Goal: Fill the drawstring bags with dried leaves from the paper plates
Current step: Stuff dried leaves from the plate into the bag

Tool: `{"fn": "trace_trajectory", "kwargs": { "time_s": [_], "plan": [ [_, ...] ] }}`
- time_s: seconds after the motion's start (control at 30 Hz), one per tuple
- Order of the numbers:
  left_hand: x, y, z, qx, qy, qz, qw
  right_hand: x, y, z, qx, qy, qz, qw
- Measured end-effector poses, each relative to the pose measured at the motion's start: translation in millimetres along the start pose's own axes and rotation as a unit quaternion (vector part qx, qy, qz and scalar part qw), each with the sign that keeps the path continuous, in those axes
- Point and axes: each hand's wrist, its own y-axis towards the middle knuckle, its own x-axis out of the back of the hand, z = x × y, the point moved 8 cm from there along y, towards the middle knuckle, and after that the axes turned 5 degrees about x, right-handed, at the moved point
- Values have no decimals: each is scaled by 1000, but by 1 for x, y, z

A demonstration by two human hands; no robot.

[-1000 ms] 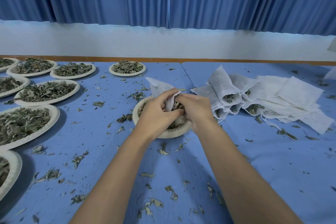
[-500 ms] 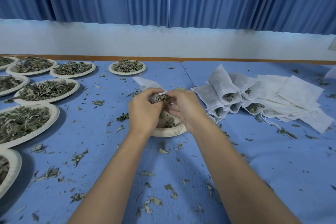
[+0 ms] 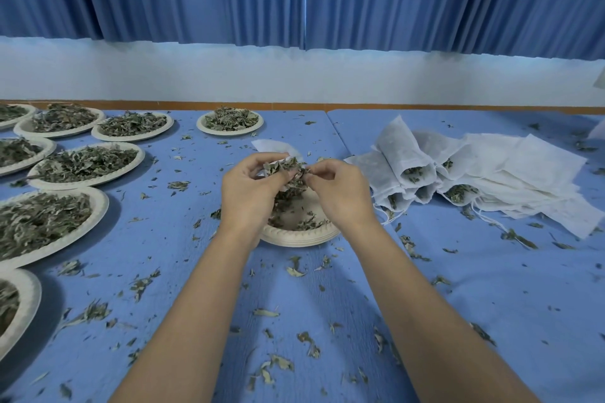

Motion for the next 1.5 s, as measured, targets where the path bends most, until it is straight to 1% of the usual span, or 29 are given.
{"fn": "trace_trajectory", "kwargs": {
  "time_s": [0.1,0.2,0.3,0.37,0.43,0.5,0.63,0.77,0.87,0.93,0.97,1.0,1.1,1.17,1.27,1.33,1.4,1.5],
  "plan": [
    [9,1,-2,-22,63,-70,995,-2,-2,1,-22,45,-3,999],
    [13,0,-6,-61,157,-135,976,-7,-4,9,-13,54,10,998],
    [9,-3,-9,-90,226,-163,956,-9,-6,11,1,21,16,1000],
    [6,-3,-10,-103,241,-166,951,-8,-6,11,5,8,7,1000],
    [3,-2,-10,-99,227,-149,957,-4,-5,12,9,12,-14,1000],
    [1,2,-8,-76,204,-116,969,1,-5,13,16,6,-37,999],
    [-6,4,0,11,132,-13,991,7,-4,10,23,-19,-64,998],
    [-15,2,-1,53,104,60,991,13,-5,10,44,-45,-85,994],
    [-18,0,0,103,27,87,991,16,-8,15,77,-49,-115,989],
    [-17,0,1,127,-24,80,988,17,-11,19,107,-47,-134,984],
    [-16,1,1,126,-32,70,989,16,-13,22,119,-40,-138,982],
    [-14,2,1,113,-21,57,992,14,-14,24,130,-38,-136,981],
    [-10,2,-4,37,61,28,997,4,-15,30,149,-70,-102,981],
    [-8,2,-3,18,81,11,996,1,-15,29,136,-57,-84,985],
    [-2,4,4,39,79,-36,995,1,-15,24,78,10,-76,994],
    [2,5,7,49,72,-69,994,0,-15,23,60,33,-72,995],
    [5,5,7,41,67,-94,992,-1,-16,26,76,17,-70,995],
    [8,4,3,8,51,-119,992,-5,-20,34,138,-25,-70,988]
  ]
}}
